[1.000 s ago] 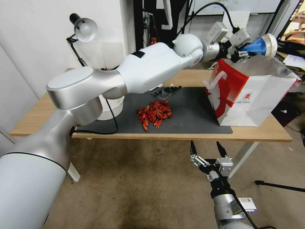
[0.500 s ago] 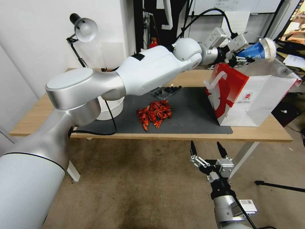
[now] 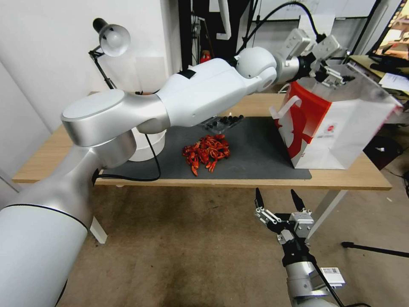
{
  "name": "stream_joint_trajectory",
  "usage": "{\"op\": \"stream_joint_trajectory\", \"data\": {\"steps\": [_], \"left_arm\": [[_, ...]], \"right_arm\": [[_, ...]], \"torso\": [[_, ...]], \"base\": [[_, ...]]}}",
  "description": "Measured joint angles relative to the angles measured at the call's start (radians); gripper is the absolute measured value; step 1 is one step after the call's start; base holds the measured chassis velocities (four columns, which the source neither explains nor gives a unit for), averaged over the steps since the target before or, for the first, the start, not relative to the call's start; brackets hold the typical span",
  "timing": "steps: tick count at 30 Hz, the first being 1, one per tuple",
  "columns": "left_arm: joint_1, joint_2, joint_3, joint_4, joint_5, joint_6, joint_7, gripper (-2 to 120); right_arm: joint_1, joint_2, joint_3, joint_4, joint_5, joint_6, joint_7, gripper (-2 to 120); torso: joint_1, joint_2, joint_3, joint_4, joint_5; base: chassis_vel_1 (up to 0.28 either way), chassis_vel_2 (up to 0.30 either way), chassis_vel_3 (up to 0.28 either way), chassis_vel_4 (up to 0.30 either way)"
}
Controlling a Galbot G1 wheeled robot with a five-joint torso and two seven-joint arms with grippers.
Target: Pick up the trash from the table and place it into the takeout bag.
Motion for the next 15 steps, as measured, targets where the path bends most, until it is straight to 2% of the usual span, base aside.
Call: {"op": "stream_joint_trajectory", "data": {"steps": [2,3,4,6,7,9,10,13,14,15], "left_arm": [[0.022,0.053,-0.021,-0.069,-0.007,-0.014,-0.053,100],[0.022,0.053,-0.021,-0.069,-0.007,-0.014,-0.053,100],[0.038,0.083,-0.034,-0.109,-0.007,-0.024,-0.087,100],[0.100,0.194,-0.077,-0.239,0.004,-0.064,-0.195,100],[0.100,0.194,-0.077,-0.239,0.004,-0.064,-0.195,100],[0.172,0.280,-0.122,-0.341,0.030,-0.106,-0.259,100],[0.172,0.280,-0.122,-0.341,0.030,-0.106,-0.259,100],[0.299,0.384,-0.194,-0.460,0.088,-0.155,-0.319,100],[0.299,0.384,-0.194,-0.460,0.088,-0.155,-0.319,100],[0.338,0.413,-0.217,-0.492,0.117,-0.162,-0.337,100]], "right_arm": [[0.002,0.000,-0.001,0.000,0.000,0.000,-0.001,100],[0.002,0.000,-0.001,0.000,0.000,0.000,-0.001,100],[0.005,-0.001,-0.002,-0.001,0.001,0.000,-0.001,100],[0.020,-0.006,-0.005,-0.010,0.007,-0.003,-0.001,100],[0.020,-0.006,-0.005,-0.010,0.007,-0.003,-0.001,100],[0.035,-0.010,-0.011,-0.021,0.015,-0.007,0.000,100],[0.035,-0.010,-0.011,-0.021,0.015,-0.007,0.000,100],[0.054,-0.017,-0.016,-0.034,0.028,-0.015,0.003,100],[0.054,-0.017,-0.016,-0.034,0.028,-0.015,0.003,100],[0.060,-0.021,-0.016,-0.037,0.033,-0.018,0.004,100]], "torso": [[0.000,0.000,0.000,0.0000,0.0000],[0.000,0.000,0.000,0.0000,0.0000],[0.000,0.000,0.000,0.0000,-0.0002],[0.000,0.000,0.000,0.0003,-0.0003],[0.000,0.000,0.000,0.0003,-0.0003],[0.000,0.000,0.000,0.0004,-0.0004],[0.000,0.000,0.000,0.0004,-0.0004],[0.000,0.000,0.000,0.0002,-0.0005],[0.000,0.000,0.000,0.0002,-0.0005],[0.000,0.000,0.000,0.0004,-0.0004]], "base": [[0.000,0.000,0.000,0.000],[0.000,0.000,0.000,0.000],[0.000,0.000,0.000,0.000],[0.000,0.000,0.000,0.000],[0.000,0.000,0.000,0.000],[0.000,0.000,0.000,0.000],[0.000,0.000,0.000,0.000],[0.000,0.000,0.000,0.000],[0.000,0.000,0.000,0.000],[0.000,0.000,0.000,0.000]]}}
